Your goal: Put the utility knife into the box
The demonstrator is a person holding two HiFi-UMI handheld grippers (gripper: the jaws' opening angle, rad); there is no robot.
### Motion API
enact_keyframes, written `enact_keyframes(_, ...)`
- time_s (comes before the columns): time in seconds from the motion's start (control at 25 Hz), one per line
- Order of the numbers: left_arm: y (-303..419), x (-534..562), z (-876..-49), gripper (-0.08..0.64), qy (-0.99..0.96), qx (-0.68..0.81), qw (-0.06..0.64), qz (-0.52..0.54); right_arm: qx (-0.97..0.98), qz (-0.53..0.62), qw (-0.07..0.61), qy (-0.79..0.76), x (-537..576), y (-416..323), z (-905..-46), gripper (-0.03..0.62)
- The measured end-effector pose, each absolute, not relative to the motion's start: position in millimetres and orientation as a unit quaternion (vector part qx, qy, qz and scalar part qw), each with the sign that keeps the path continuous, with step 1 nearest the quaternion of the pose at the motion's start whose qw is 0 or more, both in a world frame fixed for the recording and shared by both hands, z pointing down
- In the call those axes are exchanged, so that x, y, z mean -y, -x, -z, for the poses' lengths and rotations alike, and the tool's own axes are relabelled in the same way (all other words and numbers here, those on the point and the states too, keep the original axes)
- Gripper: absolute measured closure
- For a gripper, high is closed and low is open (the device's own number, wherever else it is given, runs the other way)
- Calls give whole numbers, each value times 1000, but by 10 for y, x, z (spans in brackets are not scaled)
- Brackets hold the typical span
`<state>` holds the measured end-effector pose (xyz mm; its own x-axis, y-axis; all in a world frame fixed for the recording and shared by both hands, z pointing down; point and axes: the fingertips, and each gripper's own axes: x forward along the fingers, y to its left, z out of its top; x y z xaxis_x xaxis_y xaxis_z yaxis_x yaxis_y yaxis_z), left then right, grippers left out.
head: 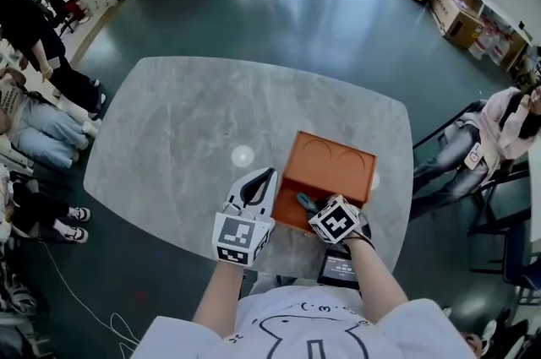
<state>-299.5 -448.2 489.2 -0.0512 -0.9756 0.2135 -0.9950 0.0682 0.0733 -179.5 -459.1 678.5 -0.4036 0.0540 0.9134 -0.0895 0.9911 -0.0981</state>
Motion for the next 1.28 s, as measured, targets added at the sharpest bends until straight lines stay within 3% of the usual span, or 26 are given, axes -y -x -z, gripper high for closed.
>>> enact_keyframes(0.52, 3017, 4387, -4893, 545, -680, 724, 106, -46, 838, -52, 544, -11, 4585, 1873, -6841, 457)
enact_keyframes(0.72, 2983, 4332, -4886, 545, -683, 722, 104, -46, 838, -76, 540, -18, 4536, 1855, -6848, 394)
enact_keyframes(0.8, 2988, 4307, -4851, 545, -685, 720, 102, -45, 843, -77, 532, -29, 4545, 1864, -6782, 364)
enact_keyframes(1.28, 2813, 4075, -4743, 545, -708, 700, 86, -41, 890, -72, 440, -96, 4548, 1812, -6091, 364)
